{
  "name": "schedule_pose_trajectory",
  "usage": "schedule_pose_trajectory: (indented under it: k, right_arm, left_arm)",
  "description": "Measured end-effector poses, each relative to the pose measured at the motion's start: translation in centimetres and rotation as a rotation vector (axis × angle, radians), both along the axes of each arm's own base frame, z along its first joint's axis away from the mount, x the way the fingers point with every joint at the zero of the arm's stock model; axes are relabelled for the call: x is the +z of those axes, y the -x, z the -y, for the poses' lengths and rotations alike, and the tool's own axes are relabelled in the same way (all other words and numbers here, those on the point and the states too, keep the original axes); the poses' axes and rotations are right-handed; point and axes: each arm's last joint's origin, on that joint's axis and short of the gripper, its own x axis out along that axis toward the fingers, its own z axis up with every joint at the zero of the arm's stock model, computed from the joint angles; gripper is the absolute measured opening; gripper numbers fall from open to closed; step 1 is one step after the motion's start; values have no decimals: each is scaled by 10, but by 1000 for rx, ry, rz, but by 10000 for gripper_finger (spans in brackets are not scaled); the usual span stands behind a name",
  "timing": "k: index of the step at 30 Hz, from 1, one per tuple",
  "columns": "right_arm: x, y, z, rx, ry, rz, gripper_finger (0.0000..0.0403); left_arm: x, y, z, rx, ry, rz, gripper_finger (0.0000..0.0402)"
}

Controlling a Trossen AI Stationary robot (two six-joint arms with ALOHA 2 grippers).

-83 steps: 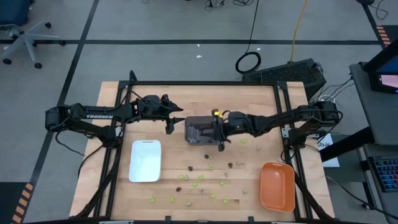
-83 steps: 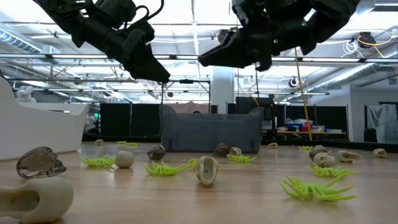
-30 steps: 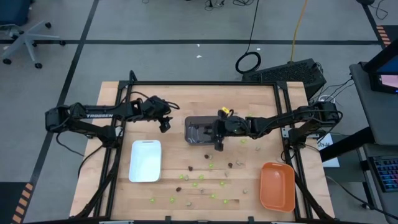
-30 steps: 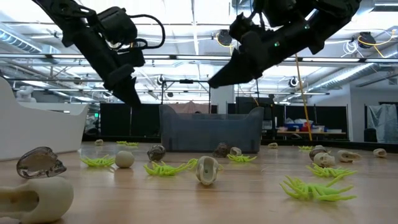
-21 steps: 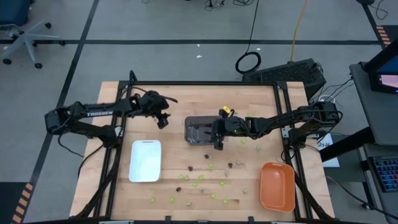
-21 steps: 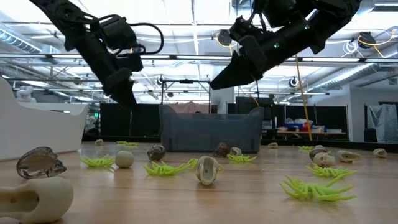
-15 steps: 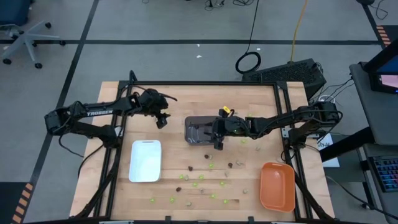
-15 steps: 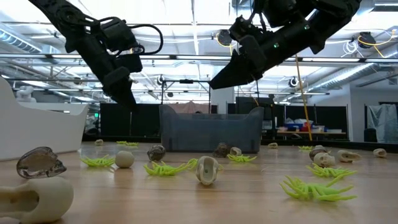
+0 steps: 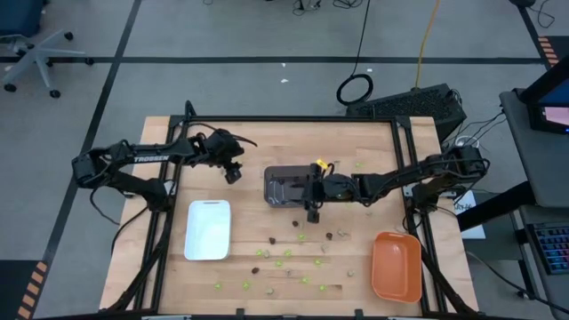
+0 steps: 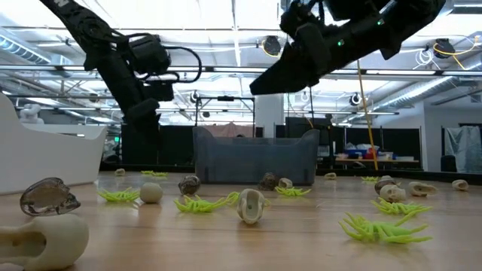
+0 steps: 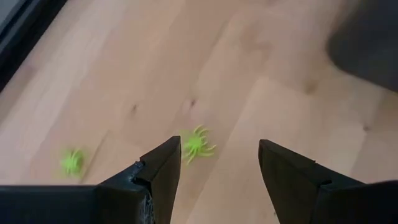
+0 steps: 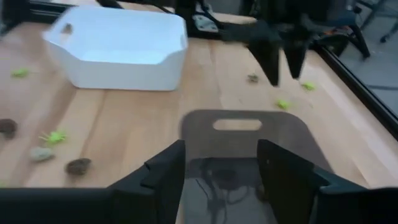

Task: Sort Halloween decoration
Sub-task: Put the white skull toy into the white bin

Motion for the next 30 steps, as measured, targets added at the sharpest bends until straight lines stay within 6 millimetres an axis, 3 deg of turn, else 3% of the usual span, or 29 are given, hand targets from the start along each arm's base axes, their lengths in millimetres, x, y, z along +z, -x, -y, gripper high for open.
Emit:
schedule_pose_trajectory:
  k: [9,20,30]
  right_arm:
    - [0,2,-19,74,43,-3,183]
    - [4,1,-20,87,88,37,183]
    - [4,1,-20,88,88,35,183]
  left_arm:
    - [-3,16,7,164,68,-124,215]
    - [-7,24,9,281,109,-204,215]
    - [-27,21,4,384,169,-268,215]
